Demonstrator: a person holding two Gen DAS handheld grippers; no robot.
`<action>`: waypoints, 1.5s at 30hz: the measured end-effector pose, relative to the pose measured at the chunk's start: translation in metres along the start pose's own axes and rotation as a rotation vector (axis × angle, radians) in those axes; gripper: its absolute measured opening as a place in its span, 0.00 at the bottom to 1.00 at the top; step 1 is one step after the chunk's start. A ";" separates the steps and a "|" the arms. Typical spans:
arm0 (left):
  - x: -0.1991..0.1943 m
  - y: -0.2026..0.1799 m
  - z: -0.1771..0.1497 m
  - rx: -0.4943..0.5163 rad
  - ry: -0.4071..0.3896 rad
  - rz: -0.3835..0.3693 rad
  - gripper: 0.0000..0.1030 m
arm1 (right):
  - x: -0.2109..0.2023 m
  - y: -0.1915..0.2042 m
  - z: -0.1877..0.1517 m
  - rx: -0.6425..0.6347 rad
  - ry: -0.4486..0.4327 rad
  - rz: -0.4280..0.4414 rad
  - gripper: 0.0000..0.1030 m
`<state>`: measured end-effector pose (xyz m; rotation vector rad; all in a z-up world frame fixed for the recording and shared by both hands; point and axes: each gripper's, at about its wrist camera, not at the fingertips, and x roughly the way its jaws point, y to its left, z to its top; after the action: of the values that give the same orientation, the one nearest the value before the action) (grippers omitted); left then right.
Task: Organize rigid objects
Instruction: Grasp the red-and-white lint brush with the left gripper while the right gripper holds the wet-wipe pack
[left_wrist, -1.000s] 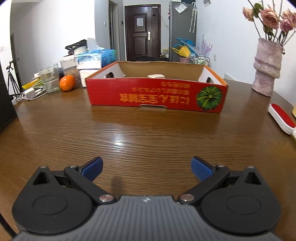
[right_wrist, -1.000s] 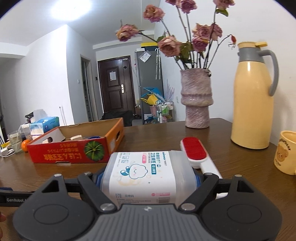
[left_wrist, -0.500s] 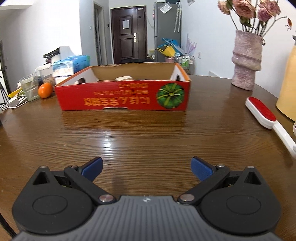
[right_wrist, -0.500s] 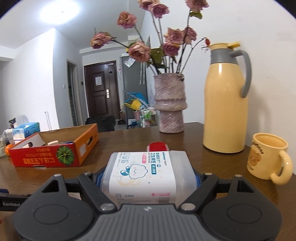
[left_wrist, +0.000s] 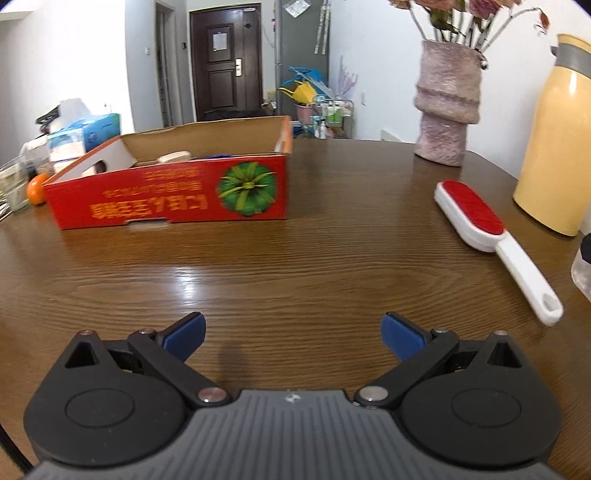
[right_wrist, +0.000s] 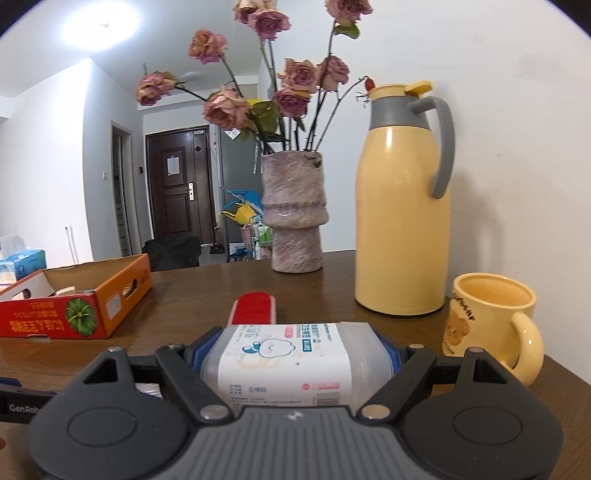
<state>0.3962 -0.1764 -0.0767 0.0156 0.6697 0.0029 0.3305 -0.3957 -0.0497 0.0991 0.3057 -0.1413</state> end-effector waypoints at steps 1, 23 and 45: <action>0.001 -0.007 0.001 0.005 -0.001 -0.004 1.00 | 0.002 -0.003 0.001 0.000 0.000 -0.001 0.79; 0.052 -0.126 0.045 0.020 -0.002 -0.079 1.00 | 0.071 -0.070 0.013 0.012 0.015 0.014 0.79; 0.098 -0.164 0.077 0.051 0.016 -0.128 1.00 | 0.106 -0.079 0.022 0.095 0.013 0.031 0.79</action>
<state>0.5206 -0.3405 -0.0794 0.0220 0.6856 -0.1372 0.4249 -0.4892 -0.0673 0.1992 0.3098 -0.1242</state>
